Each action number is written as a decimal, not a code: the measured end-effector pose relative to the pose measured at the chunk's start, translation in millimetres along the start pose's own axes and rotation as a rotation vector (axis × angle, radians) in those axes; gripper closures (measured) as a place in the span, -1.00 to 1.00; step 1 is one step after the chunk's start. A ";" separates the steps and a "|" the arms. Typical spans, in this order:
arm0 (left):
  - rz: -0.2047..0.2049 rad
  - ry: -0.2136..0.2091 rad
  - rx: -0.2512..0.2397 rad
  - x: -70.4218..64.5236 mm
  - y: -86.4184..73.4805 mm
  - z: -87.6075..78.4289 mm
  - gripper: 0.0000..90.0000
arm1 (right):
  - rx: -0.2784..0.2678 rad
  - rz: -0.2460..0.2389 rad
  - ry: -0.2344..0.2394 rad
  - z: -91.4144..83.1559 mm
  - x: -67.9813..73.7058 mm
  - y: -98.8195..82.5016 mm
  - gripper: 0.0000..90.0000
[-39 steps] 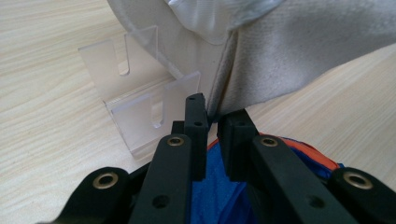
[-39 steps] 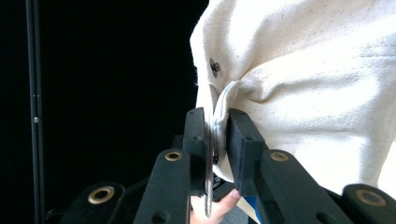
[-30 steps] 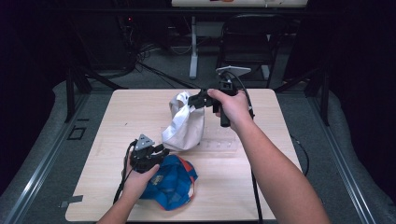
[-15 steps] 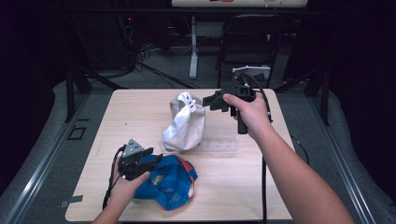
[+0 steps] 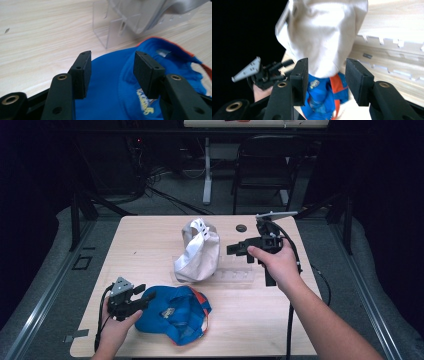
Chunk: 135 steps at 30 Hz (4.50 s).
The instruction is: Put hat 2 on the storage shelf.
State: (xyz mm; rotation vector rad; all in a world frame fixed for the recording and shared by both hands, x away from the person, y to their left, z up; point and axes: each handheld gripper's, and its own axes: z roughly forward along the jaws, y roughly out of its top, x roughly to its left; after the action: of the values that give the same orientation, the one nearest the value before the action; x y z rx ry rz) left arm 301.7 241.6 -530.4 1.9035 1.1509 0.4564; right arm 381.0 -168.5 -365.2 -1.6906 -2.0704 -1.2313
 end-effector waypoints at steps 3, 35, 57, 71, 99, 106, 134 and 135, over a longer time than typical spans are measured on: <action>0.006 0.016 0.016 4.9 -4.5 -0.5 0.09 | 0.010 -0.028 -0.014 5.7 -5.4 -13.3 0.23; -0.008 0.052 0.037 17.4 -19.5 -4.4 0.09 | 0.023 -0.051 -0.030 59.9 -74.4 -128.9 0.34; 0.008 0.066 0.072 17.7 -30.0 -6.1 0.09 | 0.063 -0.053 0.028 109.0 -78.2 -164.5 0.31; 0.008 0.087 0.066 18.6 -36.7 -12.3 0.10 | 0.120 -0.031 0.135 128.9 -71.2 -165.4 0.21; 0.020 0.112 0.072 18.9 -41.3 -19.0 0.09 | 0.228 0.045 0.259 157.1 -70.6 -164.4 0.51; 0.024 0.111 0.063 17.6 -41.1 -17.0 0.09 | 0.225 0.114 0.229 151.6 -73.7 -161.6 0.71; 0.031 0.107 0.073 18.7 -38.2 -15.9 0.09 | 0.178 0.167 0.326 124.4 -77.5 -156.4 0.72; 0.030 0.107 0.073 18.8 -38.2 -15.8 0.09 | 0.181 0.170 0.320 125.0 -77.1 -156.4 0.71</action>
State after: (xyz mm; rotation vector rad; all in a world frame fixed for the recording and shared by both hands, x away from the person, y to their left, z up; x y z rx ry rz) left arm 280.0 273.6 -554.2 1.9816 1.2241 0.5455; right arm 310.3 -136.8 -565.3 -1.4473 -1.7540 -1.1377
